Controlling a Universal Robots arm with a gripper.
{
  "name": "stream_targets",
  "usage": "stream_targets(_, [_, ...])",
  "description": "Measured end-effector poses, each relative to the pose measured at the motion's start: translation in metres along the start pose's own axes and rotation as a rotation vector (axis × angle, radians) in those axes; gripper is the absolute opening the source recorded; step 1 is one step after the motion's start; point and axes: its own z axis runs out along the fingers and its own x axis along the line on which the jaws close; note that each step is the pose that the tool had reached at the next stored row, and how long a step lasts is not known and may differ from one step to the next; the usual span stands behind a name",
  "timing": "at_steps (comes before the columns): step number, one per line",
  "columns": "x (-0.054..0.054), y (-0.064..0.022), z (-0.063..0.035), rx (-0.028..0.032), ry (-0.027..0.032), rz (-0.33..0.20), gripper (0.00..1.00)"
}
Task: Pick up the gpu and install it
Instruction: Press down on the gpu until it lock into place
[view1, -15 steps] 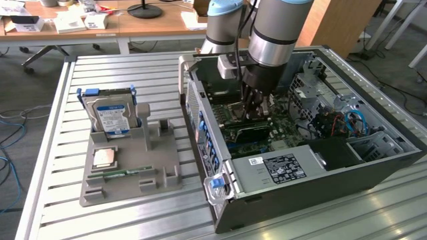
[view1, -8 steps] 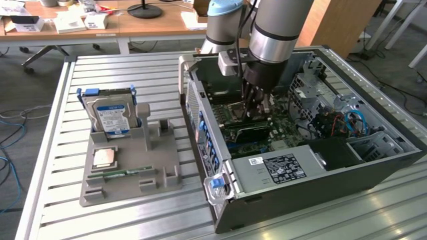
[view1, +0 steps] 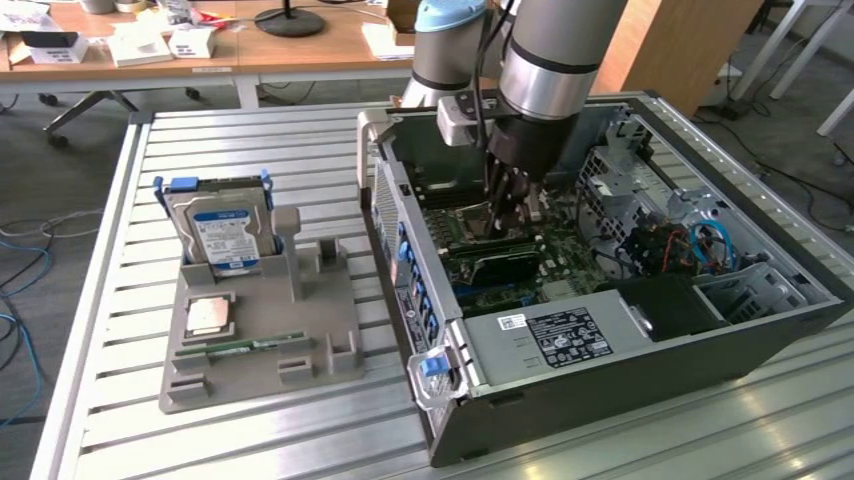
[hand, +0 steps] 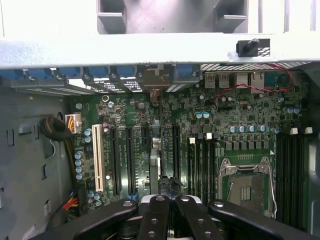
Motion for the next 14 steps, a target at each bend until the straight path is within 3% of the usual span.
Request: stream_targets(14, [-0.0002,0.0000,-0.0071,0.0000,0.0001,0.000,0.11])
